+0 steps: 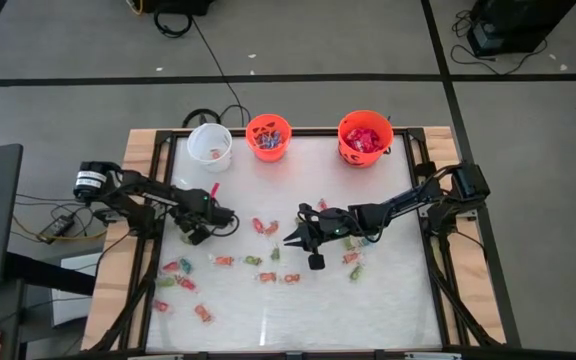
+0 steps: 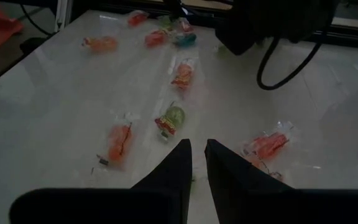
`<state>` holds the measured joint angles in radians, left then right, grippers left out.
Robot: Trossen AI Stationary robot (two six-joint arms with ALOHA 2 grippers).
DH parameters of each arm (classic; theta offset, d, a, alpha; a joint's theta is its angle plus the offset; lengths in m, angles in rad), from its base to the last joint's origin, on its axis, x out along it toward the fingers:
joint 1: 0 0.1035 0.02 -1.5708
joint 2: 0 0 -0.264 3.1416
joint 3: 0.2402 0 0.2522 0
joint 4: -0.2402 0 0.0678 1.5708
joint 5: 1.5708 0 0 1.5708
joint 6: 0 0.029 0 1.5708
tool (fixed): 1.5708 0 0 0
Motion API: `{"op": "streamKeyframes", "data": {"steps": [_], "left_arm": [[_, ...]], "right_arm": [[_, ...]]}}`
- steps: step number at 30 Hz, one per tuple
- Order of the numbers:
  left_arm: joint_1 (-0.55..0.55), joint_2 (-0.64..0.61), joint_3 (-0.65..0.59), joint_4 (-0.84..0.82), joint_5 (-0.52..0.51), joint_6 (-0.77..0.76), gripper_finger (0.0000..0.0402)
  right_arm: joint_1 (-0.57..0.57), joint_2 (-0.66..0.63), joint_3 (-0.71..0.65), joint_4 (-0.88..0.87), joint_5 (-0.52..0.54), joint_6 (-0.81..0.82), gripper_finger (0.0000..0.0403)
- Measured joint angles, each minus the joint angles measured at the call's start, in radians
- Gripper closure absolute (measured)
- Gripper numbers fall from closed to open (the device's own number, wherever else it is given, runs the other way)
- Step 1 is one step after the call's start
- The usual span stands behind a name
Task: Sort candy by brand, put in halloween buckets
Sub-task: Put the green gummy into the white bucket
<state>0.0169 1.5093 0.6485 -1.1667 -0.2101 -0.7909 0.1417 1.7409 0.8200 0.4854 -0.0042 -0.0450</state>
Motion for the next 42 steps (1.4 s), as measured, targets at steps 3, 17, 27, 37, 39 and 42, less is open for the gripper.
{"op": "streamKeyframes", "data": {"steps": [3,17,27,37,39,42], "left_arm": [[0.012,0.0,-0.033,0.017,0.003,-0.016,0.0289],[-0.001,-0.006,0.006,0.084,-0.004,0.034,0.0384],[-0.002,-0.04,0.198,0.081,-0.026,0.217,0.0389],[0.161,-0.127,0.455,0.069,-0.161,0.442,0.0389],[0.225,-0.124,0.494,0.077,-0.165,0.482,0.0389],[0.321,-0.119,0.54,0.077,-0.185,0.55,0.0393]], "right_arm": [[0.0,0.0,0.0,0.0,0.0,0.0,0.0341],[0.0,0.0,0.0,0.005,-0.034,0.053,0.0341],[0.0,0.0,0.0,-0.002,-0.052,0.071,0.0341],[-0.002,0.0,0.0,-0.016,-0.052,0.069,0.0341],[-0.002,0.0,0.0,-0.017,-0.052,0.069,0.0341],[-0.002,0.0,0.0,-0.017,-0.052,0.072,0.0341]]}}
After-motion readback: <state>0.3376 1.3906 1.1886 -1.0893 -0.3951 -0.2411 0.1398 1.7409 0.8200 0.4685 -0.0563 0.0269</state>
